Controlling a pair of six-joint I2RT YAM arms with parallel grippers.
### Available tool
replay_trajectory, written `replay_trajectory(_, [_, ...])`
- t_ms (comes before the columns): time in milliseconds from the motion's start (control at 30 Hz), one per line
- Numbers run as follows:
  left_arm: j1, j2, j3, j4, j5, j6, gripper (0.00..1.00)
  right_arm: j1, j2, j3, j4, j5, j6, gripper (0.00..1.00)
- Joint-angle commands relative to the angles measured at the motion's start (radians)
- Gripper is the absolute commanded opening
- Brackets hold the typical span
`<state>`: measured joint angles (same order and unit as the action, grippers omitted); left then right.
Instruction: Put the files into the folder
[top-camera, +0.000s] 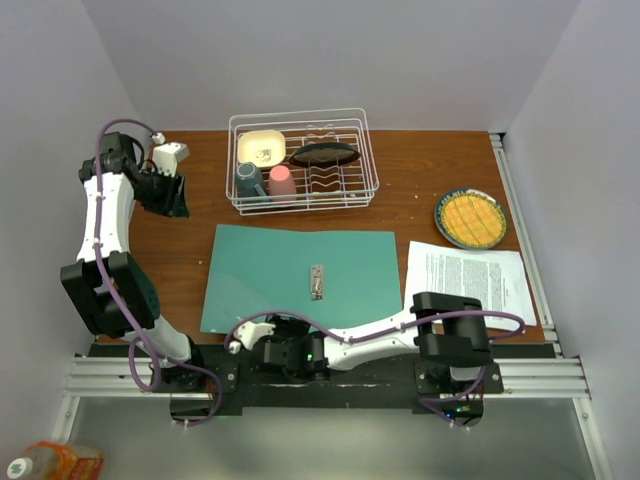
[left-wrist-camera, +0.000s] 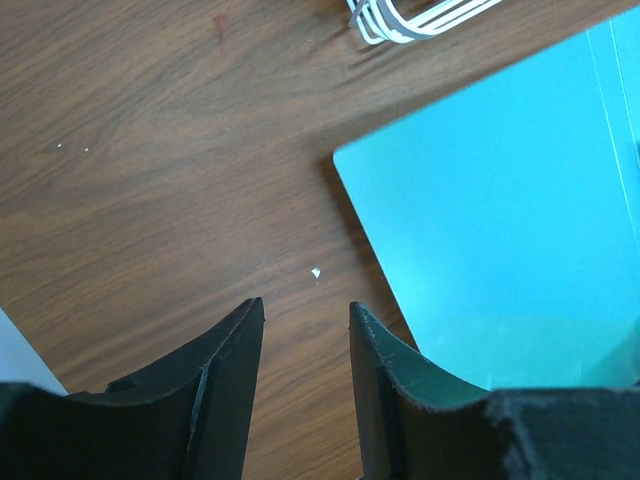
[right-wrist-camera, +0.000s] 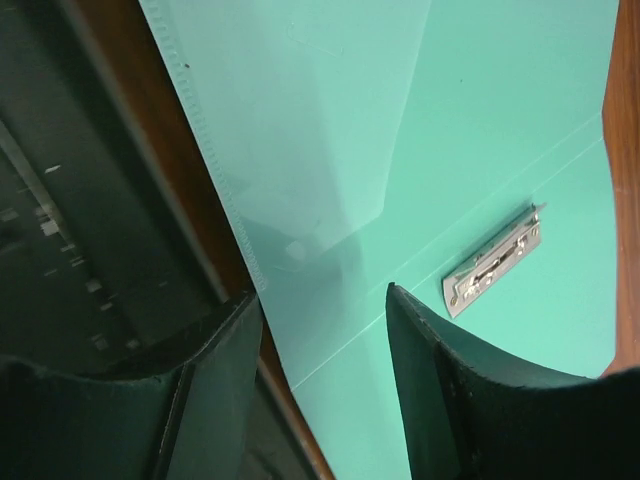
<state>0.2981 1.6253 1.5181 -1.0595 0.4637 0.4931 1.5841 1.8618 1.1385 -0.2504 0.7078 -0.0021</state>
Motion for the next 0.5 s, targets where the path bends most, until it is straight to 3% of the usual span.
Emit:
replay_trajectory(0, [-0.001, -0.004, 0.017, 0.012, 0.026, 0.005, 0.45, -0.038, -0.032, 0.043, 0.007, -0.014, 0.05, 0.56])
replay_trajectory(367, [-0.01, -0.03, -0.004, -0.02, 0.05, 0.041, 0.45, -0.07, -0.065, 0.055, -0.007, -0.097, 0.099, 0.57])
replay_trajectory(400, [-0.019, -0.033, -0.013, -0.037, 0.065, 0.047, 0.45, -0.07, -0.1, 0.053, -0.013, -0.094, 0.114, 0.78])
replay_trajectory(467, [-0.057, -0.053, -0.029, -0.046, 0.082, 0.065, 0.45, -0.094, -0.144, 0.059, -0.052, -0.027, 0.197, 0.84])
